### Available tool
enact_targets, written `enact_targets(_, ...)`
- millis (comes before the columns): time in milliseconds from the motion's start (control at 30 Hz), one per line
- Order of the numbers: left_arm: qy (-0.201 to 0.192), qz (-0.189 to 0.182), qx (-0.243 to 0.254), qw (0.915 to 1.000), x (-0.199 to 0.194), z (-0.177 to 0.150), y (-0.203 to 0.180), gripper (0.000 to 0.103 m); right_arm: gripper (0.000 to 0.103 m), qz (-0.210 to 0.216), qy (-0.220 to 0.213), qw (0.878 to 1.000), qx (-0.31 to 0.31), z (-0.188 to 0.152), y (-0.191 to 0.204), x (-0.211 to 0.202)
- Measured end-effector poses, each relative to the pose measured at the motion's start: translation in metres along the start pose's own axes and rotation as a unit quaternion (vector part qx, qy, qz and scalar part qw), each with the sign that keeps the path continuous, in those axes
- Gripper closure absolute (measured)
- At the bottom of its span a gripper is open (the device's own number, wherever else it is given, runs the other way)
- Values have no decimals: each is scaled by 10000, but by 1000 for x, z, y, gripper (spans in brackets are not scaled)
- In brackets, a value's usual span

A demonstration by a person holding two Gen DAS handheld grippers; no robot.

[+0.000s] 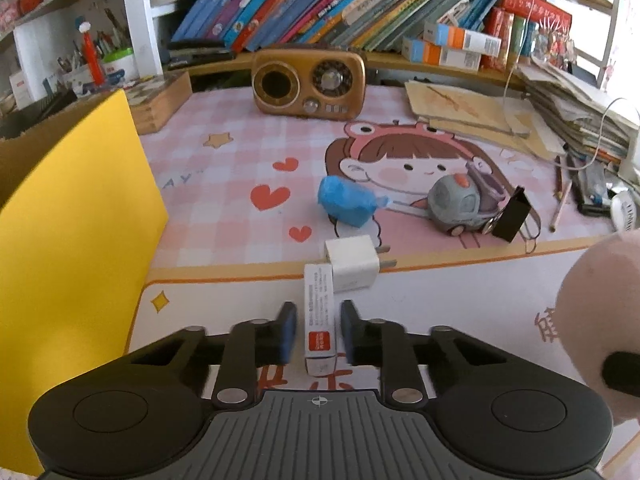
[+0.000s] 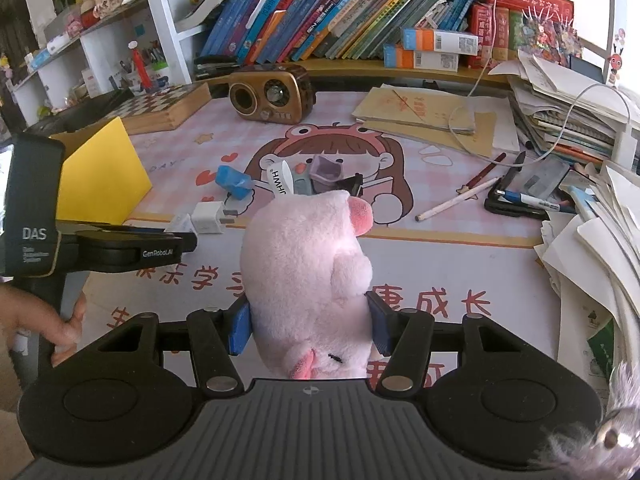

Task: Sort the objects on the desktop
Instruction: 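Lift the pig with the right tool while the left tool grasps the white medicine box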

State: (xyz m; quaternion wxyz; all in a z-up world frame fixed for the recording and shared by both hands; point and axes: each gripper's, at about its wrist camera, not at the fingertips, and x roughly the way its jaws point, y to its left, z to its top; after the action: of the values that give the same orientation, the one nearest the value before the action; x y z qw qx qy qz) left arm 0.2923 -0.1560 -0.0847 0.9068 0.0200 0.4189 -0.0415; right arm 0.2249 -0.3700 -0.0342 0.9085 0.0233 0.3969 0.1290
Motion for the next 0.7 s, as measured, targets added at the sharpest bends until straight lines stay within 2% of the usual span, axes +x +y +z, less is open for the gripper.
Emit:
enact_targets(133, -6, -31, 4, 10000, -2, -3, 1, 90, 49, -5, -1, 10000, 29, -1, 1, -1)
enact_targets(233, -168, -44, -64, 9998, -15, -4, 5, 90, 49, 12, -42, 10000, 6, -1, 3, -2)
enact_targets(467, -624, -452, -402, 9962, -69, -4, 20, 90, 49, 57, -122, 9999, -91, -3, 17, -9)
enact_targets(700, -909, -812, -673, 9903, -118, -21, 34, 90, 49, 52, -219, 9996, -192, -10, 37, -22)
